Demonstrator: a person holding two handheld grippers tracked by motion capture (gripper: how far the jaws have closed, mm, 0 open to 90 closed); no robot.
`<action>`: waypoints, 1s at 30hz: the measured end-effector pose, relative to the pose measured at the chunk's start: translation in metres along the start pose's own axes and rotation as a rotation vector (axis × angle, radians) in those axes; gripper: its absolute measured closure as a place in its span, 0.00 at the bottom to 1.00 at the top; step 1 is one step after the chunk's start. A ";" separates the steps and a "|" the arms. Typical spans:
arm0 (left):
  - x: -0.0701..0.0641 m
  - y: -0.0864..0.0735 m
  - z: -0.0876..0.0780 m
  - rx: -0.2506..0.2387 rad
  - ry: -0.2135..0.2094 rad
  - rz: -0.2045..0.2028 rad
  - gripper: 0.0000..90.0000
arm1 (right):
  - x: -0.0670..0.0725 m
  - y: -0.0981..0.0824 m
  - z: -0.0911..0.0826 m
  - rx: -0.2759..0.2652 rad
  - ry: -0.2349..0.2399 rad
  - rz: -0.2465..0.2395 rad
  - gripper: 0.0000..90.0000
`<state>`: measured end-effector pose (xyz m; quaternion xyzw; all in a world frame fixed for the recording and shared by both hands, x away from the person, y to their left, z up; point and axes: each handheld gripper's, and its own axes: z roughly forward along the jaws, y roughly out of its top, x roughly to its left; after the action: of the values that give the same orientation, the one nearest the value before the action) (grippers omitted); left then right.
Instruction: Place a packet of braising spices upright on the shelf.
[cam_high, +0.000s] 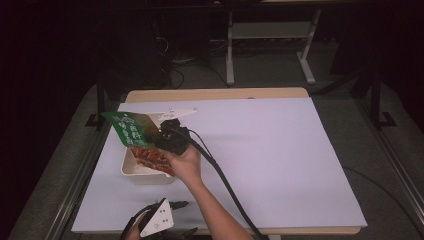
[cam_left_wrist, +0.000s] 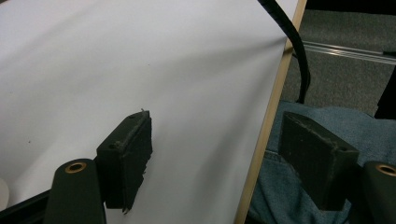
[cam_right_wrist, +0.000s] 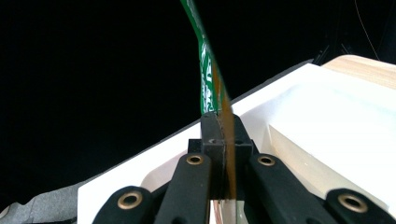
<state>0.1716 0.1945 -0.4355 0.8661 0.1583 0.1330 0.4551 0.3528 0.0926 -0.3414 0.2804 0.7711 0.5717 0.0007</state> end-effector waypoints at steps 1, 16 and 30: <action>0.000 0.000 0.000 -0.002 0.000 -0.002 0.29 | -0.001 -0.001 0.000 0.003 -0.003 0.003 0.99; 0.001 -0.001 0.000 -0.003 -0.002 -0.012 0.29 | -0.008 -0.010 0.005 0.009 -0.042 -0.001 0.99; 0.001 -0.001 0.001 -0.004 -0.004 -0.001 0.29 | -0.016 -0.010 -0.002 0.112 -0.041 -0.042 0.95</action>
<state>0.1726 0.1949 -0.4368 0.8654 0.1576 0.1312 0.4573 0.3609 0.0823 -0.3547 0.2755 0.8075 0.5215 0.0128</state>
